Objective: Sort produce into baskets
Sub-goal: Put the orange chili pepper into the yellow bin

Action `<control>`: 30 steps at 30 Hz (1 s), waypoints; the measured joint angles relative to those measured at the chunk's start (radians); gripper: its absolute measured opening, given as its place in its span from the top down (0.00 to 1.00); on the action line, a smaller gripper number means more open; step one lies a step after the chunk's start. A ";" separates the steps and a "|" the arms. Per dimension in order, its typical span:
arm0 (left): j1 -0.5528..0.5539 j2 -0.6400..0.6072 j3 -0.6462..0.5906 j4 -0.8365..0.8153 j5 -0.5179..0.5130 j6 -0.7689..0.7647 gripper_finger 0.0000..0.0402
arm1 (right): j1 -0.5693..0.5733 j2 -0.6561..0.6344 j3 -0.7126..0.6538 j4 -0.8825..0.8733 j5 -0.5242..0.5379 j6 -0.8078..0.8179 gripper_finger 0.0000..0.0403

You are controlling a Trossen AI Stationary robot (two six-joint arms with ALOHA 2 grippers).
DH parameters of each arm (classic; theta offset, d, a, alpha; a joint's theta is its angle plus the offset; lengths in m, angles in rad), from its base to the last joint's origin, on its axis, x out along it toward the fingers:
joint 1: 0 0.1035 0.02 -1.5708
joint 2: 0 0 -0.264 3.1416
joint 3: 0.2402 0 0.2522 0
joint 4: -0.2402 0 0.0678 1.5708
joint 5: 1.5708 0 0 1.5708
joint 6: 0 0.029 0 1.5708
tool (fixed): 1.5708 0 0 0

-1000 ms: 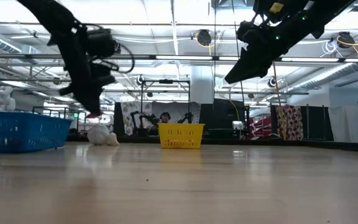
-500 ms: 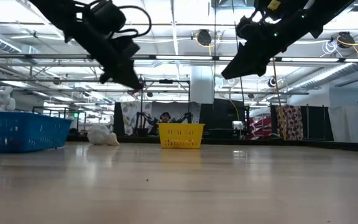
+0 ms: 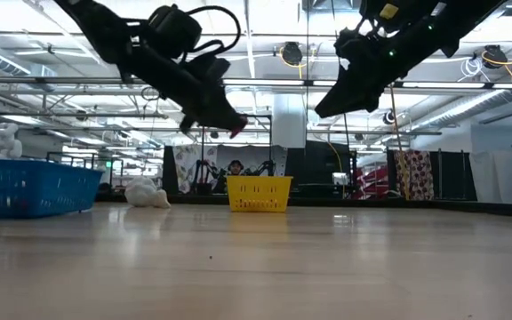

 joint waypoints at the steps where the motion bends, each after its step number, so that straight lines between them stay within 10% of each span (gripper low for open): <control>1: -0.005 0.011 0.000 0.020 0.000 -0.007 0.89 | 0.000 -0.001 0.000 0.000 0.000 0.000 0.68; 23: -0.037 0.112 0.000 0.166 -0.073 0.010 0.89 | 0.000 0.000 0.000 0.005 0.000 -0.020 0.68; 30: -0.037 0.149 0.000 0.167 -0.106 0.009 0.71 | 0.000 0.000 0.000 0.005 0.000 -0.021 0.68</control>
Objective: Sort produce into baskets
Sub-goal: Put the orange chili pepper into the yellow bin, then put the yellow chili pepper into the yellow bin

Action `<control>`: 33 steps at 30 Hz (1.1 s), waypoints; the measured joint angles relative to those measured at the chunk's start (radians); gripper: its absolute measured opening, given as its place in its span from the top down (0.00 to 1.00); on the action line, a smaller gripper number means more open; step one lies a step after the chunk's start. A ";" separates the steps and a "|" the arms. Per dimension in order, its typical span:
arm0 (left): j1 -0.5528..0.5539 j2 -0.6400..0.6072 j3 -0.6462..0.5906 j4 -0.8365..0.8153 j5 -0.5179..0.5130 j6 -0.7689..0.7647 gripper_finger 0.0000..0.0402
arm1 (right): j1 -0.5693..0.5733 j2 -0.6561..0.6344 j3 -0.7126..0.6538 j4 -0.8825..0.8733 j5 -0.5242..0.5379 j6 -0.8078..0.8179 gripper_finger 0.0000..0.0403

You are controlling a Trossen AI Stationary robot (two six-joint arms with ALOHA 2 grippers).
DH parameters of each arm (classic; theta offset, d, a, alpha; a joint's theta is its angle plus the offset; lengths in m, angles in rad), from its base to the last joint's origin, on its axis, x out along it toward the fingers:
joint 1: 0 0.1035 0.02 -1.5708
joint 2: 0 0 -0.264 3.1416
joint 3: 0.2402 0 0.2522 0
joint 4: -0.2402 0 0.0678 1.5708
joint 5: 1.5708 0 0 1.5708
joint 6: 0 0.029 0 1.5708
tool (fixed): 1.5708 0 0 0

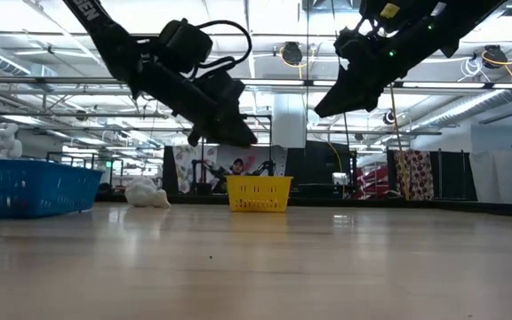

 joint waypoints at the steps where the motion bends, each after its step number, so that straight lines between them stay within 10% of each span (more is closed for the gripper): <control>1: 0.000 0.002 0.000 0.002 -0.001 0.000 0.68 | 0.000 0.000 0.000 0.000 0.000 0.000 0.68; 22: -0.009 -0.150 0.072 -0.367 -0.007 0.080 0.56 | 0.061 0.000 0.002 0.079 -0.158 0.126 0.68; 33: -0.074 -0.214 0.071 -0.319 -0.295 0.251 0.56 | 0.173 0.008 0.147 -0.258 -0.232 0.359 0.68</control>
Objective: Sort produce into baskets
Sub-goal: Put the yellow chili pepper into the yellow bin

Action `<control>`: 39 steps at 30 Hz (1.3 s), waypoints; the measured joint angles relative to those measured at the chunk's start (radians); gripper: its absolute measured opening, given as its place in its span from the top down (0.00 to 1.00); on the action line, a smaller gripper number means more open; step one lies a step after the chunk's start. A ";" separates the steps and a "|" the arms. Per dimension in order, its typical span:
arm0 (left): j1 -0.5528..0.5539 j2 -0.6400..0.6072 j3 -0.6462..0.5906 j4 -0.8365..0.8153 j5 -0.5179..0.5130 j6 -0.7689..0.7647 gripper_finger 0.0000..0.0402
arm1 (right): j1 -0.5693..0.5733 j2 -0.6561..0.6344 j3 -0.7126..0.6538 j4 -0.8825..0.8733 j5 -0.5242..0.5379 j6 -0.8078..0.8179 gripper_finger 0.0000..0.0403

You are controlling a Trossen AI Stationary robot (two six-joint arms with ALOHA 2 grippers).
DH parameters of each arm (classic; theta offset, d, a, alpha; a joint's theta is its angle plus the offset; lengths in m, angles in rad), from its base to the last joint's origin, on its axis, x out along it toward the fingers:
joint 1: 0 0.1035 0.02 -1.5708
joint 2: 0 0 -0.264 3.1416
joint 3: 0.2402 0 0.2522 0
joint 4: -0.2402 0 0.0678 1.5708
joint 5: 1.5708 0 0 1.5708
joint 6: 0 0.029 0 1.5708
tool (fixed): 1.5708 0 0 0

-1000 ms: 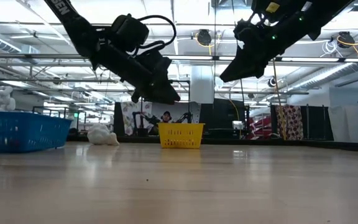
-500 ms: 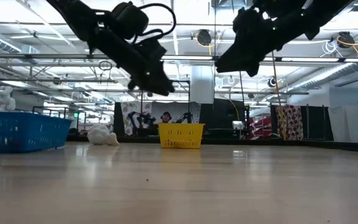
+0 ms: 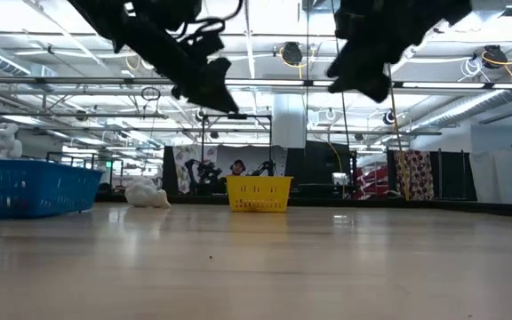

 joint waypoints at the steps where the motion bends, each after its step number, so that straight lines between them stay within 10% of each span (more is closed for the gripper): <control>1: -0.003 -0.001 0.000 0.019 0.000 0.024 0.56 | 0.015 0.007 0.024 -0.065 -0.001 0.044 0.68; 10: 0.019 -0.038 -0.028 0.021 -0.001 0.143 0.56 | 0.223 0.114 0.158 -0.516 -0.120 0.573 0.68; 23: 0.034 -0.263 -0.197 0.315 0.182 0.133 0.56 | 0.545 0.219 0.159 -0.491 -0.236 1.204 0.68; 39: -0.002 -0.261 -0.198 0.319 0.189 0.112 0.56 | 0.744 0.279 0.159 -0.389 -0.179 1.551 0.68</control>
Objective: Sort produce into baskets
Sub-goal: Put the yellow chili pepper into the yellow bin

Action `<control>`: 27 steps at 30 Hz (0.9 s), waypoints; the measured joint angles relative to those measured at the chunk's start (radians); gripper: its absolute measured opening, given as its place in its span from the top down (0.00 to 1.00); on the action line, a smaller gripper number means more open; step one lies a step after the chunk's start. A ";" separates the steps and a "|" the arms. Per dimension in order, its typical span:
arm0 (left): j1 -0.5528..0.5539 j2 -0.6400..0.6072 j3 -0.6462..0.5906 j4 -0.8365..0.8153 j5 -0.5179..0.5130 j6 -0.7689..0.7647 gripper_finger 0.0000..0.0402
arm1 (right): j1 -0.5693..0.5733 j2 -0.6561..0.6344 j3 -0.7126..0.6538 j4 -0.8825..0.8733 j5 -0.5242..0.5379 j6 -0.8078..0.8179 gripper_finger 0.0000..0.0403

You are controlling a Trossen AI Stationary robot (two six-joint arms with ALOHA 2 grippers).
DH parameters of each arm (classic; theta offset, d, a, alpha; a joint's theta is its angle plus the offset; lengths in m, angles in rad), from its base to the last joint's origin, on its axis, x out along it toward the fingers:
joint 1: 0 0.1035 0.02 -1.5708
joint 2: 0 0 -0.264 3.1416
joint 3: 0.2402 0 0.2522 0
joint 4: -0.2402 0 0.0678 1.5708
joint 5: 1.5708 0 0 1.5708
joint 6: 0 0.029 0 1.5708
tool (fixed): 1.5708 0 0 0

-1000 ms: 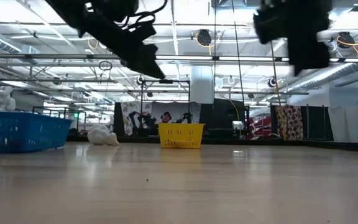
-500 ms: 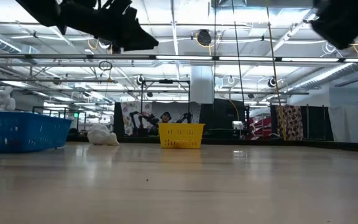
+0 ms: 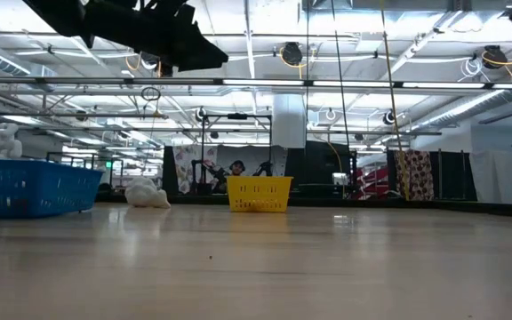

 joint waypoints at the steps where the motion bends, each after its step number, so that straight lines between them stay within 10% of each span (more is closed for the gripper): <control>1: 0.000 0.000 0.000 0.000 0.000 -0.001 0.56 | 0.003 0.001 0.000 -0.006 0.002 0.002 0.68; 27: 0.000 0.001 0.000 -0.297 0.051 0.072 0.56 | 0.059 0.032 -0.001 -0.032 0.151 0.080 0.68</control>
